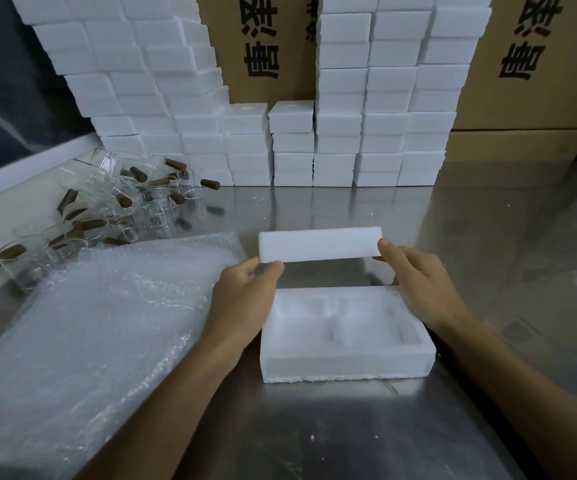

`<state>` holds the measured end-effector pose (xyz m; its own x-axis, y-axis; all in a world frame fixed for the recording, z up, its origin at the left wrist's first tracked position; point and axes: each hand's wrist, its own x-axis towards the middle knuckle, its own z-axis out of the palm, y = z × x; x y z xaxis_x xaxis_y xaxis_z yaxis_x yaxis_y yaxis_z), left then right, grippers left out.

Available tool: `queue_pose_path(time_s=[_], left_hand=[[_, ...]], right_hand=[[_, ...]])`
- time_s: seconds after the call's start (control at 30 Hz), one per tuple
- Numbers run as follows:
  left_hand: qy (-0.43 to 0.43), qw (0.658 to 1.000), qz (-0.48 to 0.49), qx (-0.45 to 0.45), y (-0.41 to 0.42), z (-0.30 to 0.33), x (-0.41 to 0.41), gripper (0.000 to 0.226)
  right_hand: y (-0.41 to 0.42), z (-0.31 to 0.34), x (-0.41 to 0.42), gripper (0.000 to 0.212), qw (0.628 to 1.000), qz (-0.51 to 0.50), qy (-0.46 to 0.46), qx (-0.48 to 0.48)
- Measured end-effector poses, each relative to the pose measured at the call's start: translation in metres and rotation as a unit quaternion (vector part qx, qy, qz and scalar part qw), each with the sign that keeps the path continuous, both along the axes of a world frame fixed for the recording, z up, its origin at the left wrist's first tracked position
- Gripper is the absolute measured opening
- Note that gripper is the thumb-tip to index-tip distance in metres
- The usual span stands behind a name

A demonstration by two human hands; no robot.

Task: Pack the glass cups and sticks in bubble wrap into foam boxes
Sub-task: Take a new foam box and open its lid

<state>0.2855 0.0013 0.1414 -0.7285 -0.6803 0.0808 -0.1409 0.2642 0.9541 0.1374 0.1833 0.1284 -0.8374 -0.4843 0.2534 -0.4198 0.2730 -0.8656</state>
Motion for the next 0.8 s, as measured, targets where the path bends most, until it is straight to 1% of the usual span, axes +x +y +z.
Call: queue_pose_path(time_s=[0.07,0.13,0.23,0.37,0.43,0.47,0.53,0.6,0.73,0.77,0.8], left_hand=[[-0.011,0.999,0.029,-0.023,0.0,-0.004,-0.001,0.044],[-0.029,0.997,0.059,-0.039,0.002,-0.007,-0.002,0.057],[-0.056,0.992,0.09,-0.071,0.001,-0.008,-0.004,0.064],[-0.096,0.983,0.117,-0.1,-0.001,-0.008,-0.008,0.07],[-0.114,0.98,0.121,-0.106,-0.002,-0.008,-0.009,0.068],[-0.121,0.979,0.122,-0.107,-0.003,-0.009,-0.01,0.066],[-0.123,0.979,0.12,-0.108,-0.004,-0.011,-0.011,0.06],[-0.108,0.98,0.128,-0.109,-0.006,-0.012,-0.011,0.046],[-0.091,0.978,0.124,-0.139,-0.01,-0.006,-0.011,0.009],[-0.093,0.978,0.116,-0.15,-0.012,-0.005,-0.01,0.008],[-0.092,0.977,0.107,-0.161,-0.014,-0.006,-0.009,0.016]], right_hand=[[-0.002,-0.001,-0.001,0.073,0.999,-0.032,-0.004,-0.005],[-0.003,-0.002,-0.002,0.066,0.998,-0.063,-0.004,-0.002],[-0.003,-0.004,-0.004,0.049,0.994,-0.1,0.016,0.038],[-0.004,-0.003,-0.005,0.049,0.991,-0.116,0.015,0.069],[-0.004,-0.001,-0.003,0.041,0.989,-0.127,0.007,0.07],[-0.004,-0.001,-0.001,0.041,0.988,-0.135,0.01,0.074],[-0.005,0.0,0.001,0.055,0.984,-0.158,0.025,0.082],[-0.006,0.0,0.004,0.063,0.979,-0.179,0.031,0.091],[-0.012,-0.002,0.004,0.053,0.978,-0.177,0.021,0.105],[-0.014,-0.003,0.002,0.048,0.979,-0.178,0.012,0.1],[-0.016,-0.004,0.001,0.042,0.98,-0.177,0.005,0.092]])
